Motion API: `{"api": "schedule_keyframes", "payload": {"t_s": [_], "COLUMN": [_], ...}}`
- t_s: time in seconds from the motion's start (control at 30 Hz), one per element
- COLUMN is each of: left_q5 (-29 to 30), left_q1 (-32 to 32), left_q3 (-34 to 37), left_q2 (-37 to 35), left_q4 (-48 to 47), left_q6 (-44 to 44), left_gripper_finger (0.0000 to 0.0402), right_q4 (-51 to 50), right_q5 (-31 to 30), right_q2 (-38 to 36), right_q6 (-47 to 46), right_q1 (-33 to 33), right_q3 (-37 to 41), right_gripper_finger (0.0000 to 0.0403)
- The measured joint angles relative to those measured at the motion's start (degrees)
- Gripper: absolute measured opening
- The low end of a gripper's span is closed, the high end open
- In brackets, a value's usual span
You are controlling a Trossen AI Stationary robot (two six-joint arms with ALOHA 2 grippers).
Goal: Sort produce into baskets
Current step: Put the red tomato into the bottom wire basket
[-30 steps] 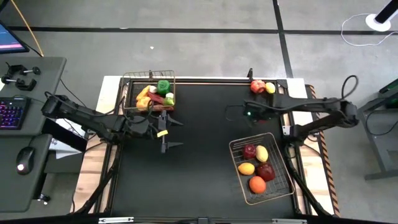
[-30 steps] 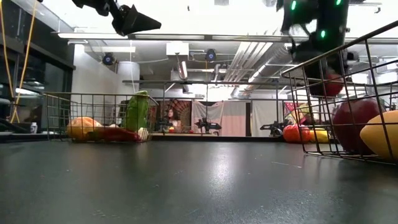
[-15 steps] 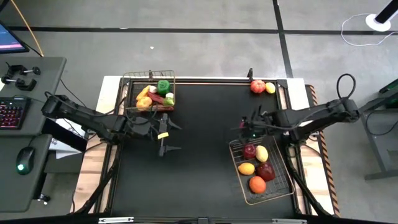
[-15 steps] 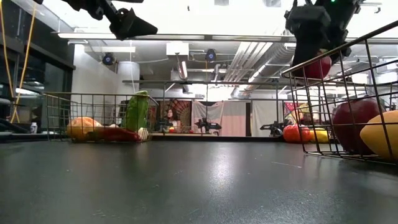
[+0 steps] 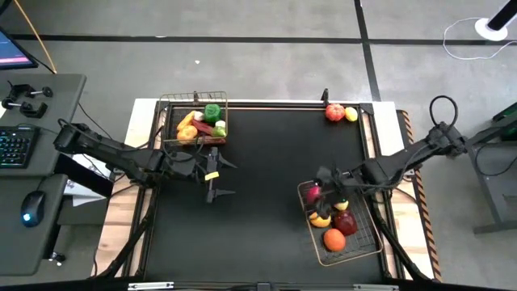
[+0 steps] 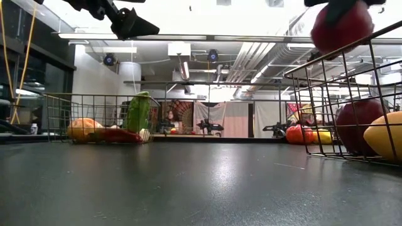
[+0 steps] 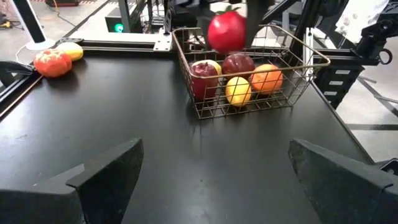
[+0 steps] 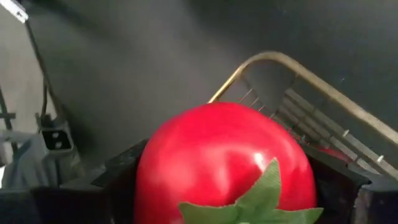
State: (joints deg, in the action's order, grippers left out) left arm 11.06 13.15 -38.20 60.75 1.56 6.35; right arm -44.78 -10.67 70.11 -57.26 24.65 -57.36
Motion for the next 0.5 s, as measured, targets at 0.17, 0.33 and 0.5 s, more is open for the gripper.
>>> {"api": "schedule_keyframes", "payload": {"t_s": [0.17, 0.33, 0.5], "left_q5": [0.0, 0.0, 0.0], "left_q1": [0.0, 0.0, 0.0], "left_q3": [0.0, 0.0, 0.0], "left_q2": [0.0, 0.0, 0.0], "left_q4": [0.0, 0.6, 2.2], "left_q6": [0.0, 0.0, -0.3], "left_gripper_finger": [0.0392, 0.0392, 0.0392], "right_q4": [0.2, 0.1, 1.2], "right_q5": [-1.2, -4.0, -7.0], "right_q2": [0.0, 0.0, 0.0], "right_q6": [-2.9, 3.6, 12.7], "right_q1": [3.2, 3.9, 2.2], "right_q3": [0.0, 0.0, 0.0], "right_gripper_finger": [0.0323, 0.0325, 0.0326]}}
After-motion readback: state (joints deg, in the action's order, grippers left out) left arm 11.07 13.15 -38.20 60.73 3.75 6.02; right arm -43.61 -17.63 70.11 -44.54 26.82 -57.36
